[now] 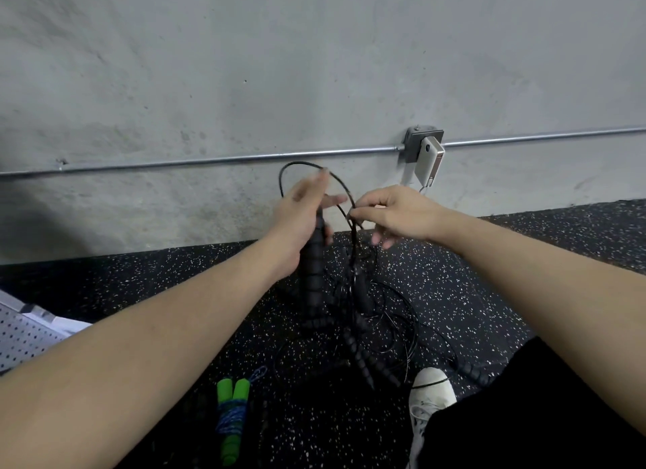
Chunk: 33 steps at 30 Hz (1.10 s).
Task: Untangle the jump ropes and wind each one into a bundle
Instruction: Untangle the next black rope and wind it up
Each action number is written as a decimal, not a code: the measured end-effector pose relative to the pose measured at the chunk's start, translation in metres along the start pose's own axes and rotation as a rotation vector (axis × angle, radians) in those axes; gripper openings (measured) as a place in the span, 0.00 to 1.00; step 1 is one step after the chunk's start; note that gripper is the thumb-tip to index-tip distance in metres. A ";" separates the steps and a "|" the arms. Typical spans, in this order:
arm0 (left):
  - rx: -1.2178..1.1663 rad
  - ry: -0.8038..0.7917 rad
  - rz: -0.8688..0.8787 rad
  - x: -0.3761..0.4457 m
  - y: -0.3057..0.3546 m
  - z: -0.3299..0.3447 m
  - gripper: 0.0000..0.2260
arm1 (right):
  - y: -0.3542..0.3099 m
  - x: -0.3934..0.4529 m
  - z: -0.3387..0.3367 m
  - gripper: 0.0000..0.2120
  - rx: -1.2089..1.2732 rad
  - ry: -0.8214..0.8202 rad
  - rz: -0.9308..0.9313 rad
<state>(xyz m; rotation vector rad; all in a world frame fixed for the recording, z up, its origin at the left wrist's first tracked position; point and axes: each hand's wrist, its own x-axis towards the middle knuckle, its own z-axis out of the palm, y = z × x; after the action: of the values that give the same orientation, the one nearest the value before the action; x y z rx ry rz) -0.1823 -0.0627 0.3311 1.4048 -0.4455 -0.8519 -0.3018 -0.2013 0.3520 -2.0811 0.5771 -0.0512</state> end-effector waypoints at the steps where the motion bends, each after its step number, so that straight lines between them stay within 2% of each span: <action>1: 0.114 -0.049 -0.007 -0.002 -0.007 0.000 0.16 | 0.001 0.002 0.000 0.06 -0.013 0.054 -0.023; 3: 0.256 -0.125 0.001 -0.003 -0.022 0.002 0.14 | 0.002 0.003 -0.002 0.09 -0.103 0.130 -0.061; 5: 0.298 -0.092 0.044 -0.003 -0.031 0.003 0.08 | 0.000 0.002 -0.004 0.10 -0.160 0.166 -0.066; 7: 0.355 -0.073 0.099 0.001 -0.032 0.001 0.05 | 0.000 0.003 -0.006 0.10 -0.072 0.197 -0.048; 10: 0.424 -0.127 0.151 0.001 -0.029 0.003 0.17 | -0.003 0.001 -0.005 0.09 0.070 0.078 -0.039; 11: 0.438 -0.112 0.170 0.000 -0.029 0.005 0.17 | -0.005 0.000 -0.003 0.09 0.065 0.013 -0.048; 13: 0.418 -0.090 0.186 0.001 -0.028 0.009 0.09 | -0.009 -0.003 -0.001 0.11 -0.002 -0.011 -0.079; 15: 0.309 -0.097 0.138 0.002 -0.025 0.009 0.02 | -0.012 -0.004 -0.003 0.11 -0.081 0.106 -0.130; 17: 0.246 -0.105 0.120 0.004 -0.022 0.008 0.04 | -0.015 -0.004 -0.003 0.10 -0.053 0.210 -0.149; 19: 0.201 -0.087 0.158 0.003 -0.018 0.010 0.06 | -0.017 -0.003 -0.003 0.10 0.032 0.244 -0.125; 23: 0.020 0.138 0.192 0.007 -0.016 0.005 0.07 | -0.020 0.000 -0.011 0.07 0.450 0.368 -0.019; 26: 0.215 0.108 0.228 0.010 -0.017 -0.002 0.06 | -0.019 -0.001 -0.021 0.09 0.609 0.503 -0.054; 28: 0.288 0.062 0.191 0.008 -0.021 -0.002 0.06 | -0.014 -0.002 -0.017 0.08 0.525 0.501 -0.031; 31: 0.342 -0.026 0.145 0.004 -0.030 -0.001 0.06 | -0.007 -0.003 -0.004 0.11 0.181 0.345 -0.019; 33: 0.354 -0.046 0.156 0.005 -0.030 0.002 0.06 | -0.011 -0.001 -0.002 0.11 0.206 0.341 -0.097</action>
<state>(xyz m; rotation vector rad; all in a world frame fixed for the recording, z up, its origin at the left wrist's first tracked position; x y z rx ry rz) -0.1881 -0.0655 0.3014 1.6509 -0.7597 -0.7005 -0.2987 -0.1977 0.3619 -1.9079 0.6443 -0.5094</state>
